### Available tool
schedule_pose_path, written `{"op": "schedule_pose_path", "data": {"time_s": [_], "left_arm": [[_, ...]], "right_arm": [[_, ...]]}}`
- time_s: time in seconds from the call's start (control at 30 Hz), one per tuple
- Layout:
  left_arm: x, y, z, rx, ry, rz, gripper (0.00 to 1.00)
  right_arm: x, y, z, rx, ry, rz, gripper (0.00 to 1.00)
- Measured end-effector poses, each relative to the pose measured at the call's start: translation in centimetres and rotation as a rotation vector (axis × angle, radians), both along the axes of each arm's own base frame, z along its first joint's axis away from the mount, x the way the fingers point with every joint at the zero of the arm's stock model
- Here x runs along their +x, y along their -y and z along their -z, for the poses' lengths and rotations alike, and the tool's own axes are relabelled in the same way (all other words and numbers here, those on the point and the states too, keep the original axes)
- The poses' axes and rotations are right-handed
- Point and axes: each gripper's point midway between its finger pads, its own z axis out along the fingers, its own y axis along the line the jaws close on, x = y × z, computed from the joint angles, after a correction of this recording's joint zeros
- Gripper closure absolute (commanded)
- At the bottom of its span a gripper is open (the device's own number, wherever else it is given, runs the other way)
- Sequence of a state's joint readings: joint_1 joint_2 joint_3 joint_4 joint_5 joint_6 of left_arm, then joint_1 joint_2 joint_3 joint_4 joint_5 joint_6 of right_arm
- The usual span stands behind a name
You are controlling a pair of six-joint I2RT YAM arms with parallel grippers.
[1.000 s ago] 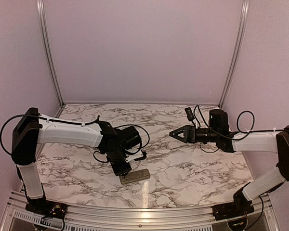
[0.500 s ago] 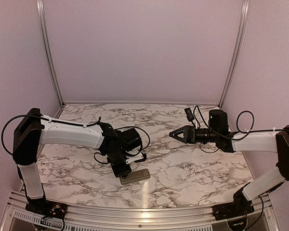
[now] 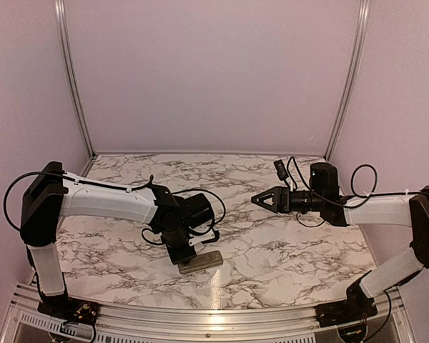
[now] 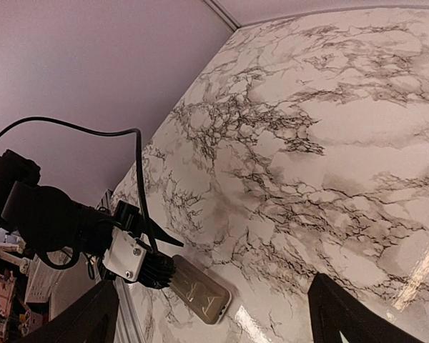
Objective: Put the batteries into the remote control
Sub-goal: Press the battery cover on the remote control without the battery cover.
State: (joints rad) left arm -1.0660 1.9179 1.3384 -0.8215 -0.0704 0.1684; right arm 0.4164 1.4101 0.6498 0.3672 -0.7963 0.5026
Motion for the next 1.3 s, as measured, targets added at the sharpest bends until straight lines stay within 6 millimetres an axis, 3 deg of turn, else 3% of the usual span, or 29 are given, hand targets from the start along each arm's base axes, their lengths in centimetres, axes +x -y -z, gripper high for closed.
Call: {"op": "schedule_pose_path", "data": {"time_s": [0.73, 0.97, 1.3], "left_arm": [[-0.2, -0.7, -0.1, -0.006, 0.043, -0.015, 0.50], [-0.1, -0.7, -0.2, -0.005, 0.050, -0.016, 0.43], [1.6, -0.8, -1.2, -0.008, 0.097, -0.050, 0.34]], "right_arm": [[0.0, 0.0, 0.0, 0.001, -0.002, 0.001, 0.10], [0.0, 0.0, 0.1, 0.000, -0.006, 0.000, 0.10], [0.0, -0.1, 0.0, 0.008, -0.014, 0.001, 0.10]]}}
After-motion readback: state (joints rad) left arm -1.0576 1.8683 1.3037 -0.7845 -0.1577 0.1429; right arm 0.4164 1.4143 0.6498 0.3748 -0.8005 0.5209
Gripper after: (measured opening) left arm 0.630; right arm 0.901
